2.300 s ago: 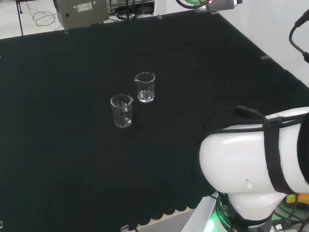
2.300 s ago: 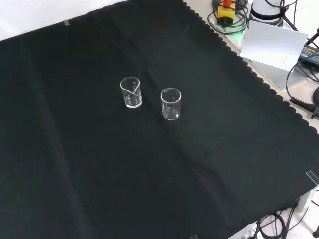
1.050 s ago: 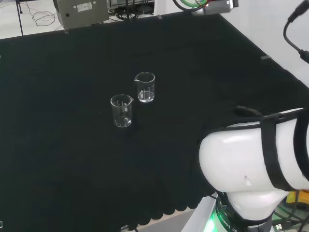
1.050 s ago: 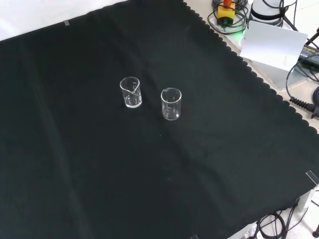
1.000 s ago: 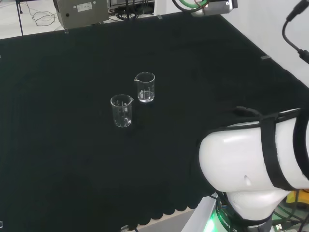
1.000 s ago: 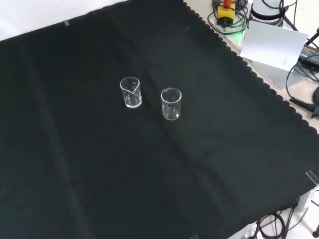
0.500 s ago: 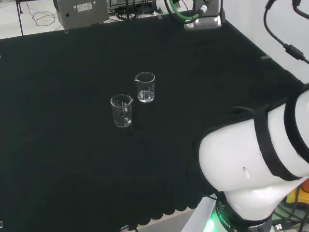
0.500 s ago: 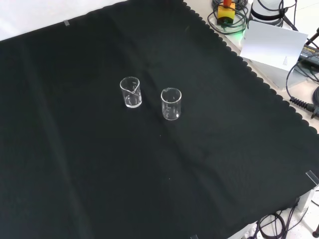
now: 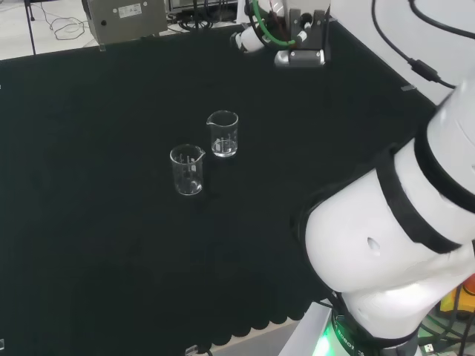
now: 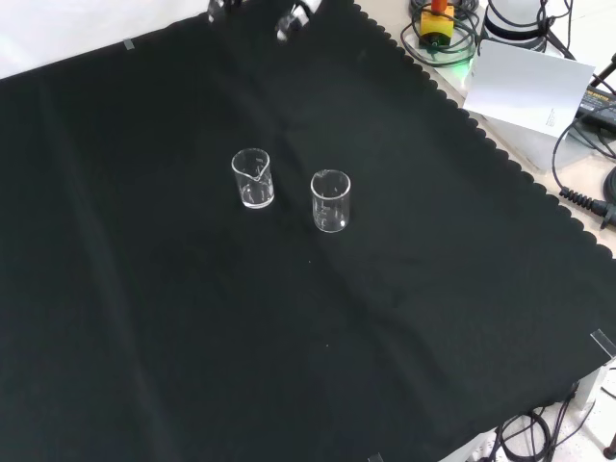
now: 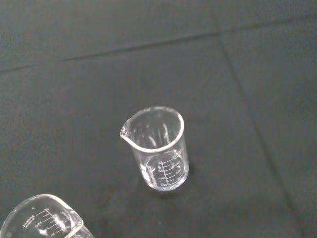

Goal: Pick up the beaker on the right.

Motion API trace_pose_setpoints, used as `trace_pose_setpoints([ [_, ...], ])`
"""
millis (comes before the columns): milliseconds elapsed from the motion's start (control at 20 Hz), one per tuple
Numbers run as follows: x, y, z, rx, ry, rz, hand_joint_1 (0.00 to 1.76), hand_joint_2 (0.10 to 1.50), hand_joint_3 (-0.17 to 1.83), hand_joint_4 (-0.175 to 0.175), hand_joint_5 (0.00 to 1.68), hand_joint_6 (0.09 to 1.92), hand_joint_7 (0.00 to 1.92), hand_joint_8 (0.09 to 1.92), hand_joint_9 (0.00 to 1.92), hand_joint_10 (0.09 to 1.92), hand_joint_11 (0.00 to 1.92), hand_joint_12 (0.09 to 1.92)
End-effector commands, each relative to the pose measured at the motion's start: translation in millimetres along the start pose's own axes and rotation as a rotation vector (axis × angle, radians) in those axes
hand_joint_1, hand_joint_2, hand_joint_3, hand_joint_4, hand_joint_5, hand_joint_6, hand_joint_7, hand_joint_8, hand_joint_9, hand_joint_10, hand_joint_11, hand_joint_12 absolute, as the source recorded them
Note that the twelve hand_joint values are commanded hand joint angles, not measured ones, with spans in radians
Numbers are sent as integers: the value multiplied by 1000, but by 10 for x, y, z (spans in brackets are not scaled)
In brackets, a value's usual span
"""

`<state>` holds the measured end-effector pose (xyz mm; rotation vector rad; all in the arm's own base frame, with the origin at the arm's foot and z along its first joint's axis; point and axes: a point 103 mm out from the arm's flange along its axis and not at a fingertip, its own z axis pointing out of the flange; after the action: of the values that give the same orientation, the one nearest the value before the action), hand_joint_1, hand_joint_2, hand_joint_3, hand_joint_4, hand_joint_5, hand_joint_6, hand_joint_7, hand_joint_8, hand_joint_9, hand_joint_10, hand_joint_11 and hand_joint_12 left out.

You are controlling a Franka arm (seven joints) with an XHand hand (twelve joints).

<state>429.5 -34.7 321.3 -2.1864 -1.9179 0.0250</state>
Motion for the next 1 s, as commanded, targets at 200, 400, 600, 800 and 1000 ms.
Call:
trace_pose_setpoints([
  [200,-242,855,810,44,153,-29,637,883,413,-35,395,87,120,615,299,684,41,1404],
  [400,-250,930,1075,75,168,-59,685,821,448,-33,388,87,115,619,298,689,37,1406],
  [600,-273,990,1313,105,199,-94,711,751,506,-31,380,87,114,625,296,694,28,1410],
  [800,-286,1046,1507,139,210,-121,745,686,515,-30,373,87,148,640,313,699,19,1411],
  [1000,-276,1080,1647,167,208,-153,762,639,540,-29,381,87,159,643,324,687,10,1413],
])
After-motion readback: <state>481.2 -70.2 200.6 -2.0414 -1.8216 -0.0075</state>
